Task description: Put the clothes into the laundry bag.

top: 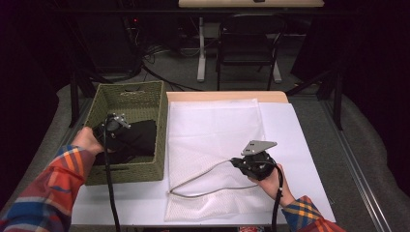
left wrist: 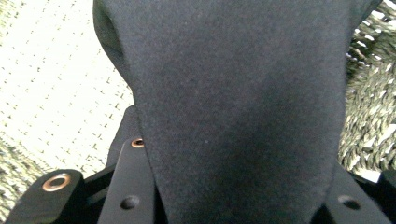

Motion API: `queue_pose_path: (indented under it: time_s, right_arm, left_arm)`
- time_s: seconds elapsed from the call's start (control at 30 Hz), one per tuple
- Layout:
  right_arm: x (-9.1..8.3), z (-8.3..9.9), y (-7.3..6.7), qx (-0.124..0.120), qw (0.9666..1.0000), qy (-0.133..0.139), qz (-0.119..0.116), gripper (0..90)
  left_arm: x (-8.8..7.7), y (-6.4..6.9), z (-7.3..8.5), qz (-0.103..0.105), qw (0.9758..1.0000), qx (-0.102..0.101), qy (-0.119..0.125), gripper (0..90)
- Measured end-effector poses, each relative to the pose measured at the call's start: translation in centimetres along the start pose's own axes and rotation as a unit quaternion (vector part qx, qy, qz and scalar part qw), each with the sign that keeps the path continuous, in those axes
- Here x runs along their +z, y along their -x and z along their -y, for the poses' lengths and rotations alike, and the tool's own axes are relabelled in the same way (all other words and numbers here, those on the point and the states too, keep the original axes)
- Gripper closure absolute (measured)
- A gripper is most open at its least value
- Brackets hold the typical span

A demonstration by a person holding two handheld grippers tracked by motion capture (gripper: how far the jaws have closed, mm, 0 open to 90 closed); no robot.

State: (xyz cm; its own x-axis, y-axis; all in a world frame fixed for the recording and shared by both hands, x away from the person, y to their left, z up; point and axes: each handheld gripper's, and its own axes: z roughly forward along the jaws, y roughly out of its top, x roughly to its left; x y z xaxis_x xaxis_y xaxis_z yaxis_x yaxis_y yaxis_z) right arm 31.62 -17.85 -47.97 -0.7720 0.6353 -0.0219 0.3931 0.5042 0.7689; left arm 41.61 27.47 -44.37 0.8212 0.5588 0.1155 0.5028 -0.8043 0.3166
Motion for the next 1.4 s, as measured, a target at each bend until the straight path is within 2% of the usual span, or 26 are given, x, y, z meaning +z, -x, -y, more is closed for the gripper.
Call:
queue_pose_path:
  time_s: [0.1,0.37,0.6,0.9,0.93,1.27,1.4]
  right_arm:
    - [0.2,0.2,0.3,0.003,1.0,0.001,-0.005,88.2]
    - [-0.3,0.7,0.0,0.008,0.9999,0.0,0.009,88.2]
    - [-0.2,0.6,-0.1,0.006,0.9999,0.004,0.008,88.3]
    - [0.2,0.3,0.1,0.004,0.9999,0.01,0.003,88.3]
    - [0.3,0.3,0.1,0.004,1.0,0.008,0.002,88.3]
    - [0.7,0.0,-0.1,-0.002,1.0,0.005,0.0,88.4]
    - [0.6,0.0,0.0,0.0,1.0,0.006,0.002,88.4]
  left_arm:
    - [-0.2,-0.2,0.1,0.005,0.9999,-0.009,0.006,62.0]
    - [-1.0,-0.3,-0.1,0.002,0.9999,-0.007,0.014,62.2]
    - [-2.1,0.0,-0.2,-0.012,0.9997,-0.007,0.022,62.4]
    - [-3.7,0.2,-0.2,-0.018,0.9993,-0.012,0.032,62.4]
    - [-4.0,0.4,-0.2,-0.023,0.9992,-0.011,0.031,62.3]
    - [-5.0,0.6,-0.4,-0.023,0.9993,-0.012,0.029,62.4]
    - [-5.8,0.6,-0.5,-0.031,0.9988,-0.017,0.034,62.5]
